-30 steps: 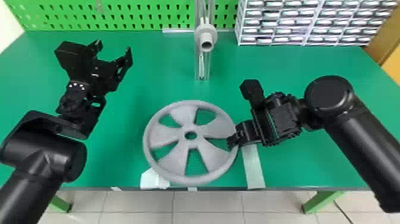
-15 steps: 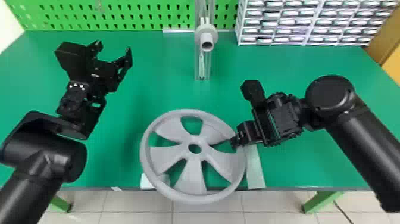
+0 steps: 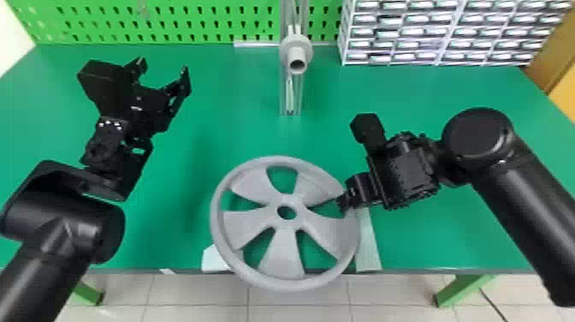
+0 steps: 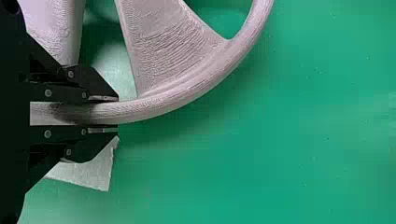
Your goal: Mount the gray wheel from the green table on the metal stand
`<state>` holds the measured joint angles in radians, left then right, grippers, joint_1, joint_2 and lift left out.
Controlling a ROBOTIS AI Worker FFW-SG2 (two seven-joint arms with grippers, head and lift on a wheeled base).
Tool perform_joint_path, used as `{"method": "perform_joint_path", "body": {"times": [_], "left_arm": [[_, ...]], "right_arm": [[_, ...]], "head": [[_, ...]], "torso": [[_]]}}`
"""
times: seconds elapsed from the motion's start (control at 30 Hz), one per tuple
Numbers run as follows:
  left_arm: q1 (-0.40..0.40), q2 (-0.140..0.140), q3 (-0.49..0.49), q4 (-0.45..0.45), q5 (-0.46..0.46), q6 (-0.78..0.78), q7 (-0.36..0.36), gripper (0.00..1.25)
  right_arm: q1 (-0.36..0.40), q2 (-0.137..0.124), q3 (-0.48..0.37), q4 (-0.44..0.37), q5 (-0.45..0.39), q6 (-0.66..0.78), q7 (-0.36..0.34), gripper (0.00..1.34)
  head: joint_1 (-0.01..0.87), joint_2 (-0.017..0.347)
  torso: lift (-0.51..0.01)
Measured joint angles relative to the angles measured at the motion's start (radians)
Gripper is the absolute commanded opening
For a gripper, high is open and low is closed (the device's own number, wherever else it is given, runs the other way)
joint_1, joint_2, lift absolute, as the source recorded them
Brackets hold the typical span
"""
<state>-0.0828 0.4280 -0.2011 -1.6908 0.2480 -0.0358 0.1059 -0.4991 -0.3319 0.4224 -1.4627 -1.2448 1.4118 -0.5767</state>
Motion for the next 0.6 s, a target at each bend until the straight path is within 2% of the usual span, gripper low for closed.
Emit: {"method": "perform_joint_path", "body": {"times": [0.6], "left_arm": [[0.010,0.000,0.000,-0.033,0.009,-0.017,0.038,0.78]], "right_arm": [[0.031,0.030,-0.040,-0.134,0.243,0.029,0.000,0.22]], "head": [[0.867,0.052]], "torso": [[-0.100]]}}
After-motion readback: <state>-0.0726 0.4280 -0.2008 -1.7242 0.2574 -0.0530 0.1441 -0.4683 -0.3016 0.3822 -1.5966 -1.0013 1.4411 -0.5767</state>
